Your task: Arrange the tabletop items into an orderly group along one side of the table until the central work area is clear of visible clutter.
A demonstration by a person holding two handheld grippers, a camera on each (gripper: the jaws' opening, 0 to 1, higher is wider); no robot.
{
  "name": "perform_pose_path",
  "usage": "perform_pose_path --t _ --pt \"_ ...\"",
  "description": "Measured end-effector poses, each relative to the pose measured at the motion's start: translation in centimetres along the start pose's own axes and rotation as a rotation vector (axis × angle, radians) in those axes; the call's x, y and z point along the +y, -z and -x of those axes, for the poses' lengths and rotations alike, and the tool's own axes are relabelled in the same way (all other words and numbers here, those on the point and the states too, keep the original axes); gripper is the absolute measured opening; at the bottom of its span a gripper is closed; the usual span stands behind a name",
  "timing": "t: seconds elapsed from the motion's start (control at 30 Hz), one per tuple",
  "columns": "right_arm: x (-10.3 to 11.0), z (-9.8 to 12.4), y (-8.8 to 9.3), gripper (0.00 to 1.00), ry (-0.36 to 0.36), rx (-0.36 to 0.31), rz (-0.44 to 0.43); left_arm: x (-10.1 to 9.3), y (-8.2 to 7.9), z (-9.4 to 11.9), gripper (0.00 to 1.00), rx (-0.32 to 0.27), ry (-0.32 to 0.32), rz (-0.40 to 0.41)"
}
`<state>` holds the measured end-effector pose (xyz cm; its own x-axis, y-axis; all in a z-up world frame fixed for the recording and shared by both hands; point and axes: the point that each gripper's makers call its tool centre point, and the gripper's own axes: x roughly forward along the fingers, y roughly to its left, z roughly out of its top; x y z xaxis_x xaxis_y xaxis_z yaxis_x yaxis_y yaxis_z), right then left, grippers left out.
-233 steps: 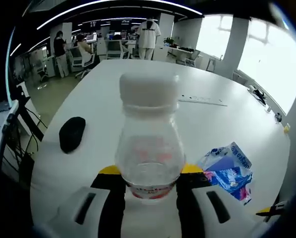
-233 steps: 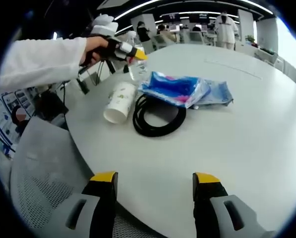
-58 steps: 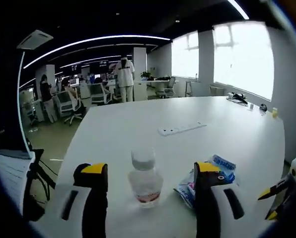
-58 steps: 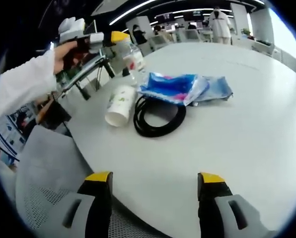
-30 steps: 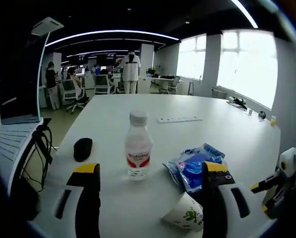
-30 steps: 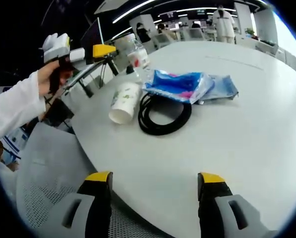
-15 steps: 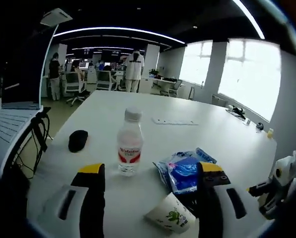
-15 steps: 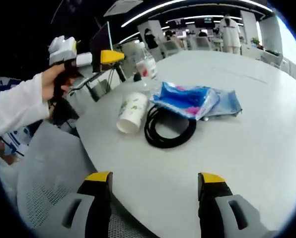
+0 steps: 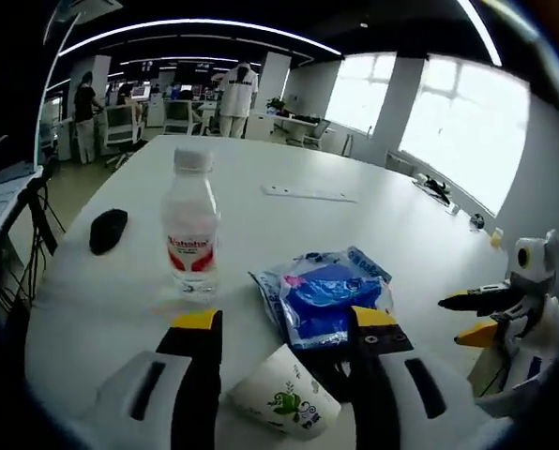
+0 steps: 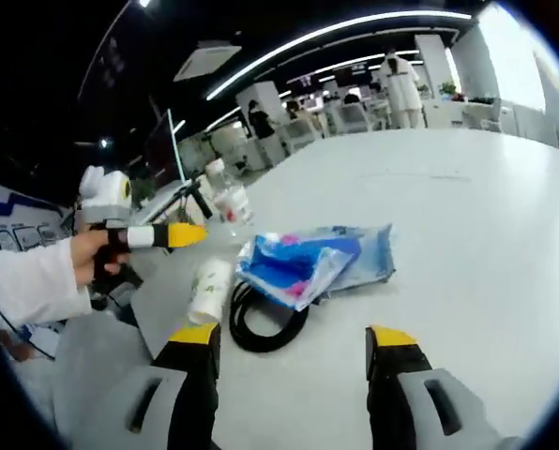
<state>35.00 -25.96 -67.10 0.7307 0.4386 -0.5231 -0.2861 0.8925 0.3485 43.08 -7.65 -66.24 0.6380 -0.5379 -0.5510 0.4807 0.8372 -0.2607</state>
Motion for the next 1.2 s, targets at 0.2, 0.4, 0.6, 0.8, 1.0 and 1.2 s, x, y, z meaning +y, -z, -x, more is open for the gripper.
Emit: perform_pose_path --t 0.2,0.4,0.6,0.8,1.0,1.2 --pt "-4.6 -1.3 -3.3 0.51 0.028 -0.013 -0.009 -1.1 1.5 -2.6 0.43 0.089 0.04 0.091" --pt "-6.7 -3.0 -4.5 0.49 0.038 -0.004 -0.031 -0.8 1.6 -4.8 0.44 0.106 0.018 0.146" --pt "-6.7 -3.7 -4.2 0.46 0.046 0.005 -0.075 -0.8 1.7 -5.3 0.42 0.11 0.012 0.152" --pt "-1.9 -5.0 -1.1 0.42 -0.054 0.051 -0.152 -0.9 3.7 -5.2 0.26 0.177 0.0 0.081" --pt "1.7 -7.6 1.2 0.32 -0.117 0.109 -0.162 -1.2 4.3 -5.0 0.05 0.214 -0.002 0.035" --pt "1.2 -8.1 1.4 0.02 -0.073 0.126 -0.132 -0.7 3.7 -4.2 0.0 0.201 -0.034 0.027"
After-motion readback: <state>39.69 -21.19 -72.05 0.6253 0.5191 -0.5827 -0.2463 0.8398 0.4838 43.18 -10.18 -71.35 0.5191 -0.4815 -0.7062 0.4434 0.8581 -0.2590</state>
